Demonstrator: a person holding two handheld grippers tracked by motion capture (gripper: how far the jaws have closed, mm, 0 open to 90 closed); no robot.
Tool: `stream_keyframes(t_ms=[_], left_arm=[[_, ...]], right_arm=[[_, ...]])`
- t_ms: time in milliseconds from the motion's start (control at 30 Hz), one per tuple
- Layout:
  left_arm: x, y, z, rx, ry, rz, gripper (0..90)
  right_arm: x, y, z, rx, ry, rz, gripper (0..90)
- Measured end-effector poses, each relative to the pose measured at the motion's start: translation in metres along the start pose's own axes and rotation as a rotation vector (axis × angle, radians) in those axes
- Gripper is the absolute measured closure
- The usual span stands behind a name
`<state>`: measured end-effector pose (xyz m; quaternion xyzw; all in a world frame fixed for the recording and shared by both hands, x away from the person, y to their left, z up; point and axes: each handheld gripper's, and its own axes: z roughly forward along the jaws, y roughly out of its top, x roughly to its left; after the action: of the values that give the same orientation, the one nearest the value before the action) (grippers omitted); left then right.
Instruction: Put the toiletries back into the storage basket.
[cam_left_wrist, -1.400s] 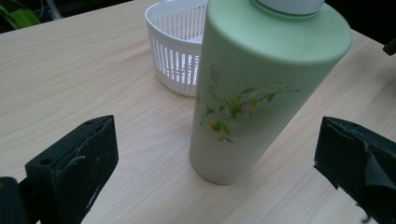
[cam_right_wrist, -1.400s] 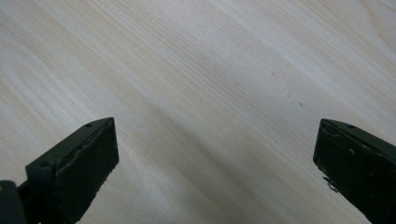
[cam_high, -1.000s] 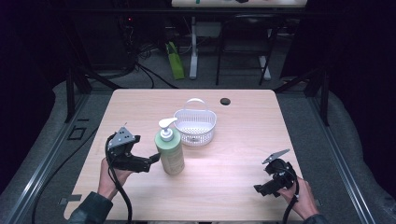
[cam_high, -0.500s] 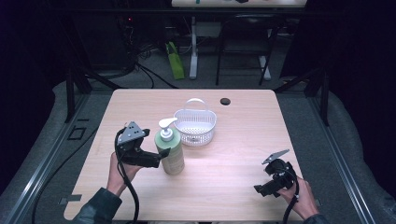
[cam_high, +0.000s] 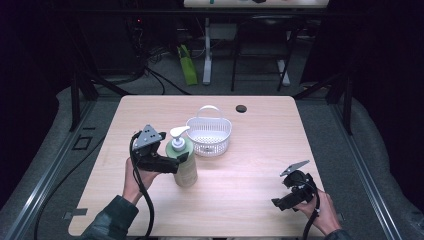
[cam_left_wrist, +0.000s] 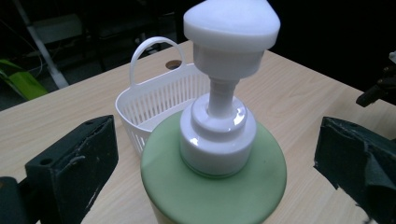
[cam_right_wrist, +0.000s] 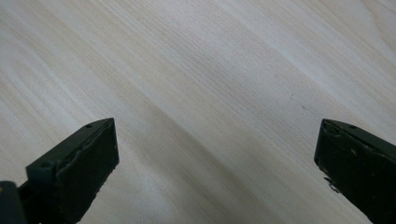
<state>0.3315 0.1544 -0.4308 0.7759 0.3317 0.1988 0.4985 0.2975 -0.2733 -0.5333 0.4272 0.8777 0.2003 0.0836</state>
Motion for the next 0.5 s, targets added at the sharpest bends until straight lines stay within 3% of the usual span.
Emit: stream_keyframes(t_ms=[333,500], left_arm=[[-0.0031,0.0048,0.0085,-0.024,0.017,0.002,0.0],[-0.0057,0.0058,0.0098,-0.052,0.05,0.012,0.8]], right_arm=[[0.0,-0.0001,-0.0004,-0.004,0.003,0.001,0.0],[-0.0003,-0.0001,-0.0007,-0.004,0.0,0.0,0.0]])
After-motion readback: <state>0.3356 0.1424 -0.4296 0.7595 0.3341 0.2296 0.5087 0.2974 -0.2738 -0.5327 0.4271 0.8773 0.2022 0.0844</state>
